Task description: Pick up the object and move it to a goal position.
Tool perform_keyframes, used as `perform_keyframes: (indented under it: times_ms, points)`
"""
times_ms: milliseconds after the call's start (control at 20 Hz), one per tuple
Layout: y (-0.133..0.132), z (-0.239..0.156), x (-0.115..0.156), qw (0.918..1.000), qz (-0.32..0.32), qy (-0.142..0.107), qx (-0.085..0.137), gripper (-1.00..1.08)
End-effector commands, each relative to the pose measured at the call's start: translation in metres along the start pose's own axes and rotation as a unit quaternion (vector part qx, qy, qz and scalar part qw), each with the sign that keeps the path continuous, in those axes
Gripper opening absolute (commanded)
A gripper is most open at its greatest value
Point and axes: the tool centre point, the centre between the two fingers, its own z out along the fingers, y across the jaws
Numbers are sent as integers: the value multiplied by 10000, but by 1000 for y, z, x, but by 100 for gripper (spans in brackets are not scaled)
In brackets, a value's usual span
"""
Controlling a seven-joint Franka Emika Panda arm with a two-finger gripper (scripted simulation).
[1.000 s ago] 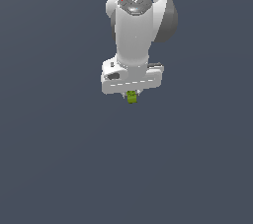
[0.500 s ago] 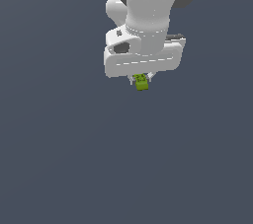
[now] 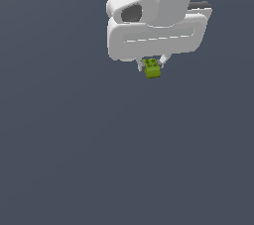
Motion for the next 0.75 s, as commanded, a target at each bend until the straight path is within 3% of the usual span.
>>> perform_keyframes:
  times_ms: [0, 700]
  points:
    - [-2, -11, 4, 10000, 2, -4, 0, -100]
    - [-6, -32, 13, 10000, 2, -4, 0, -100]
